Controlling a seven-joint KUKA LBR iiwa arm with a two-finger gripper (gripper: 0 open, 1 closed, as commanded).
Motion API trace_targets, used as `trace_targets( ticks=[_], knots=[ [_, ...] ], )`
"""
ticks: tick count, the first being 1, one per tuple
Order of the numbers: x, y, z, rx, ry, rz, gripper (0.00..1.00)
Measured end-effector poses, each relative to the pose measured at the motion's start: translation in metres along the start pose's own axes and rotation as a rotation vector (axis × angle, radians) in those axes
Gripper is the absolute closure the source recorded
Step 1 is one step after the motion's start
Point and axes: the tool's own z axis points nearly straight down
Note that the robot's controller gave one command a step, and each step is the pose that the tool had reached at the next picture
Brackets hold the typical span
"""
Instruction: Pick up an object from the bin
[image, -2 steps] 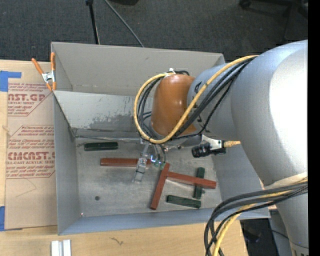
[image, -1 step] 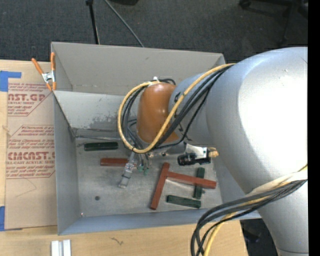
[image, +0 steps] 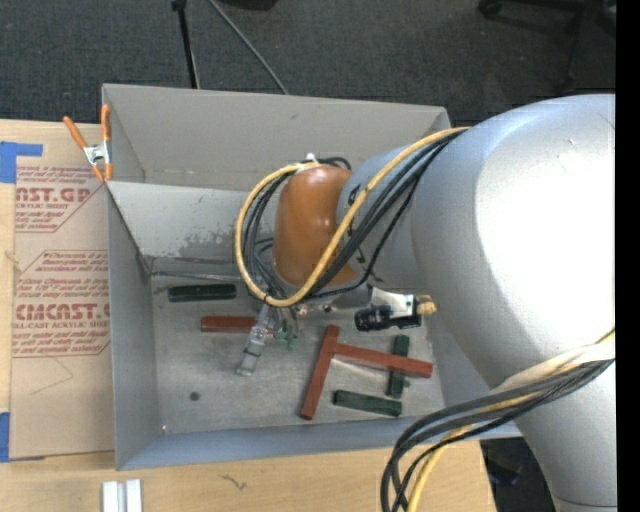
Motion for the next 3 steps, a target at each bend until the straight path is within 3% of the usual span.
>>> trace_targets(
  ticks=[1, 2, 3],
  knots=[
    [-0.001, 0.000, -0.001, 0.000, 0.000, 0.000, 1.00],
    [0.000, 0.000, -0.006, 0.000, 0.000, 0.000, 1.00],
    [-0.002, 0.001, -0.066, -0.003, -0.004, -0.001, 1.00]
  ],
)
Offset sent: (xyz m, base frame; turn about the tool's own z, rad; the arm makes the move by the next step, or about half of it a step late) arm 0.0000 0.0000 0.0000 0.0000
